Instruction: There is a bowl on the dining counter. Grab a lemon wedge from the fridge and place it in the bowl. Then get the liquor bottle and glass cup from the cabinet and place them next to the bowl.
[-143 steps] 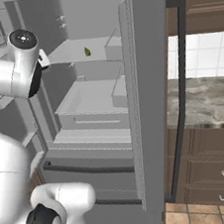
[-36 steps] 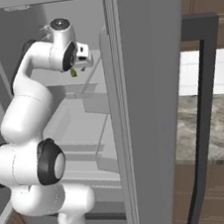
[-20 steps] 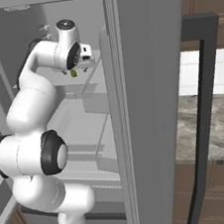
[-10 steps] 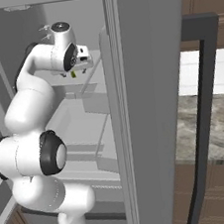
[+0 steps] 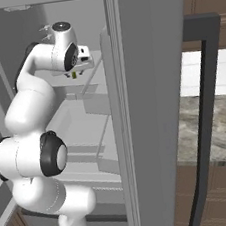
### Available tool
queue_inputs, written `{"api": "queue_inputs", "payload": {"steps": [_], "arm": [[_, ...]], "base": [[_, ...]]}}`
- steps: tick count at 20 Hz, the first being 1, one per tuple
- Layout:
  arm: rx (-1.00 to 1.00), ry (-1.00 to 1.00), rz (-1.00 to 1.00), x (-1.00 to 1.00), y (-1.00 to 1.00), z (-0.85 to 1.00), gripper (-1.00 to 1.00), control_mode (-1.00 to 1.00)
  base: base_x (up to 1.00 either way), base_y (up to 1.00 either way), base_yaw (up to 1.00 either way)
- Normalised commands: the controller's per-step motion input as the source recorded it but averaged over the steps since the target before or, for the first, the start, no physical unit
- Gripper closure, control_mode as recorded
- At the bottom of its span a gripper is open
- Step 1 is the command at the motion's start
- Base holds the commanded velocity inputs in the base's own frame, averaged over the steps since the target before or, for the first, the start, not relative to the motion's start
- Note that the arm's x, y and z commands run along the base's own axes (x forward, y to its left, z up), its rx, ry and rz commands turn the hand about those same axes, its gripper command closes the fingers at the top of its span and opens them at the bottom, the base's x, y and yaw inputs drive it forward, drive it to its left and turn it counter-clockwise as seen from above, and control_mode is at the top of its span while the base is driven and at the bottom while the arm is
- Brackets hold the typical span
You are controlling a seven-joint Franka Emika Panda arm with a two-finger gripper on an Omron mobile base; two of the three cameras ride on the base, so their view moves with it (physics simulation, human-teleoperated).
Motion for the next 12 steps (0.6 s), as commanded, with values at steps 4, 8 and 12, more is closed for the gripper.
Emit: {"api": "queue_inputs", "payload": {"steps": [4, 8, 12], "arm": [[0.00, 0.02, 0.00, 0.00, 0.00, -0.01, 1.00, -1.00], [0.00, 0.02, 0.00, 0.00, 0.00, -0.04, 1.00, -1.00], [0.00, -0.06, 0.00, -0.31, 0.00, 0.10, 1.00, -1.00]], "base": [[0.00, 0.00, 0.00], [0.00, 0.00, 0.00], [0.00, 0.00, 0.00]]}}
